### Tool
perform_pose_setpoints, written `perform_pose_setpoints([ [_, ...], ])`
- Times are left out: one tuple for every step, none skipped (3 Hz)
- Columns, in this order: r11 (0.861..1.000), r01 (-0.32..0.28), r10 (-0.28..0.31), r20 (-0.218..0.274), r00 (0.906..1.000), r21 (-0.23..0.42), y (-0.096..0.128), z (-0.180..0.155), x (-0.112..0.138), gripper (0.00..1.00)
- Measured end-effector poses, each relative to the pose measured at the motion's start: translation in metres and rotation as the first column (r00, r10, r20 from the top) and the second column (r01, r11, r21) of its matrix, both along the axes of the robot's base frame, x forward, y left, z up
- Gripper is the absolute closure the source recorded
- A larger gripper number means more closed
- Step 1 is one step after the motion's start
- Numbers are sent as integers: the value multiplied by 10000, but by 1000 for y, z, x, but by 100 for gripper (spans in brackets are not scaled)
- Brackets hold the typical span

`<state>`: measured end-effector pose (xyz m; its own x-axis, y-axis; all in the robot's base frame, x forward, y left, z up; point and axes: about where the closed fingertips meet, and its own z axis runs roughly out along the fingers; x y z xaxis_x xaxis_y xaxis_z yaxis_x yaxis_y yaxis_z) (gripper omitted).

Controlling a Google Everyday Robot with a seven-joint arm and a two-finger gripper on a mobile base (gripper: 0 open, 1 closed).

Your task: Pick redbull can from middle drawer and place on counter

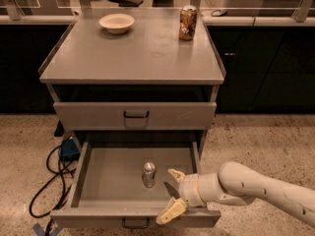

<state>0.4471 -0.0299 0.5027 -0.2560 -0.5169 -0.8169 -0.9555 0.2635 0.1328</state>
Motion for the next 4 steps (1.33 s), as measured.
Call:
perform_pose_setpoints([
  [10000, -1, 1, 0, 10000, 0, 0, 0, 0, 0],
  [9985, -393, 371, 582, 9976, 371, 7, -5, 10, 0],
  [9884, -287, -25, 2054, 9787, 1490, 24, -8, 29, 0],
  [9799, -599, 77, 2640, 9645, 1901, 43, -1, 28, 0],
])
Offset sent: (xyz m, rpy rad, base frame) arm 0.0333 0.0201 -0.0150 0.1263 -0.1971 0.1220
